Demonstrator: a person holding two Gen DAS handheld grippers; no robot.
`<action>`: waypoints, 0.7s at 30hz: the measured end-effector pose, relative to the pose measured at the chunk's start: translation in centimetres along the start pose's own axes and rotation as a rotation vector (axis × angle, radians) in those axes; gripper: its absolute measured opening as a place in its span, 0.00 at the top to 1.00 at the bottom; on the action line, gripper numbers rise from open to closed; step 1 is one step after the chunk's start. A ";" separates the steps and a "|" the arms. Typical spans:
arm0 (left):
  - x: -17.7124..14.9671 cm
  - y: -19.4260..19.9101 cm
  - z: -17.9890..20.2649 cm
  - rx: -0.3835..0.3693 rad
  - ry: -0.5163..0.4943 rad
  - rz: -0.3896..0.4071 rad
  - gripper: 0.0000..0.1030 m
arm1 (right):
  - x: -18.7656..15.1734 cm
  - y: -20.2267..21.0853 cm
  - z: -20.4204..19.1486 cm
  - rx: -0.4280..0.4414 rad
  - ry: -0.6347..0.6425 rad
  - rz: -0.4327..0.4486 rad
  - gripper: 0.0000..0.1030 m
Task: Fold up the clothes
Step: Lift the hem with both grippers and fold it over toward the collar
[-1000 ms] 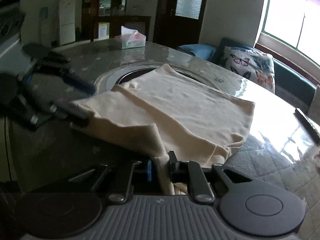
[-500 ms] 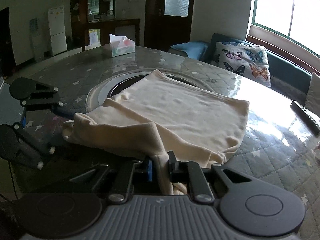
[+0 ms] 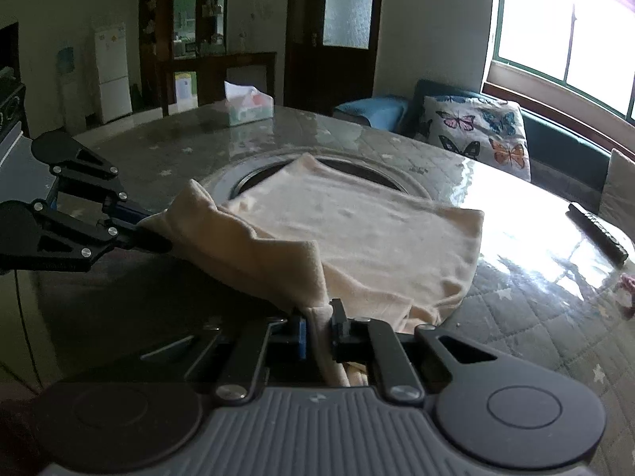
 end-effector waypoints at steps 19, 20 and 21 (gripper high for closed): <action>4.3 5.2 -0.6 0.012 0.116 0.039 0.89 | 3.6 7.5 -3.4 0.061 0.031 0.031 0.93; 4.4 4.6 -1.3 0.020 0.118 0.036 0.89 | 4.0 6.8 -2.9 0.058 0.028 0.029 0.93; 4.5 3.7 -2.0 0.024 0.122 0.030 0.90 | 4.4 6.1 -2.3 0.056 0.023 0.026 0.93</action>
Point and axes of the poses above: each gripper's, at about its wrist camera, not at the fingertips, and y roughly against the way its jaws point, z to its right, x to its top, the point moved 9 cm from there along -y, roughly the way its jaws point, and after that the axes turned 12 degrees about z, right-handed, at the moved point
